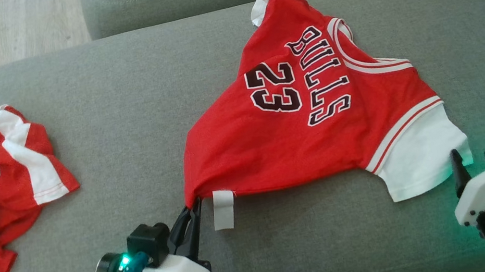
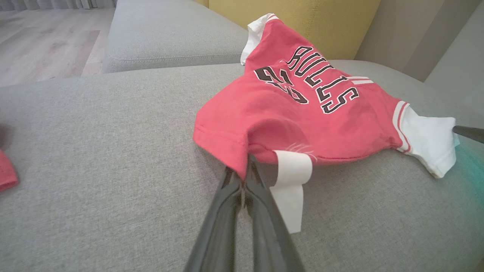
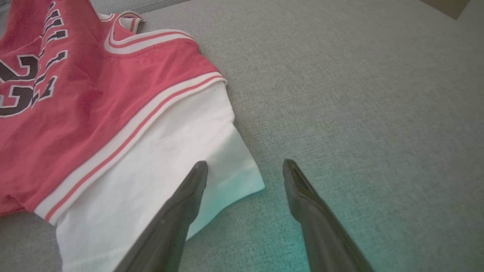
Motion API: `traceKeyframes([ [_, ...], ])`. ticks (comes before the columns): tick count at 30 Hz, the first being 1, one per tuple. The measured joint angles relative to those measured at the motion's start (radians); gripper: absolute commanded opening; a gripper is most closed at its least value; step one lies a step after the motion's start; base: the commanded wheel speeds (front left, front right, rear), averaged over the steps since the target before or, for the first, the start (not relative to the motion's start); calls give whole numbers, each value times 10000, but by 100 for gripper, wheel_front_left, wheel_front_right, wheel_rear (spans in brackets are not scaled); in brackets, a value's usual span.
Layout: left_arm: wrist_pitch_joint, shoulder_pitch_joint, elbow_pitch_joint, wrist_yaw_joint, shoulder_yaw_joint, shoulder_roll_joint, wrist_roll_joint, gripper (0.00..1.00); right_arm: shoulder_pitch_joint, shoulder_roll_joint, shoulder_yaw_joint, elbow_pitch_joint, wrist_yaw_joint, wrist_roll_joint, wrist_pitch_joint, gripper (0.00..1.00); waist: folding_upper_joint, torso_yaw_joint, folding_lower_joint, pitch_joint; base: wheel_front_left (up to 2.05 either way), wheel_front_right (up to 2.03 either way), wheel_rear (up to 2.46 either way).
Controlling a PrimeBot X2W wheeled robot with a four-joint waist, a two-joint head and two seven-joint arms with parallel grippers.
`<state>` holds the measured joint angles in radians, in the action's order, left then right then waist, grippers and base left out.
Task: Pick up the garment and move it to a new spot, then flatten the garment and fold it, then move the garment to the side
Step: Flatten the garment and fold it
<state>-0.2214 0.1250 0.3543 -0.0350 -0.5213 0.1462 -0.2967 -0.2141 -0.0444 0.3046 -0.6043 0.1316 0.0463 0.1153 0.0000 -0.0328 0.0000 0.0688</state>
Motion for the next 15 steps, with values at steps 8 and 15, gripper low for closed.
traceKeyframes([
  [8, 0, -4, -48, -6, -38, 10, -73, 0, 17, 0, -88, 418, 0, 79, 397, 100, 0, -17, 0, 24, 0, 0, 0],
  [15, 2, 31, -98, -6, -128, 33, -73, 0, -3, 0, 105, 259, 0, -52, 568, 100, 0, 128, 0, 284, 0, 0, 0],
])
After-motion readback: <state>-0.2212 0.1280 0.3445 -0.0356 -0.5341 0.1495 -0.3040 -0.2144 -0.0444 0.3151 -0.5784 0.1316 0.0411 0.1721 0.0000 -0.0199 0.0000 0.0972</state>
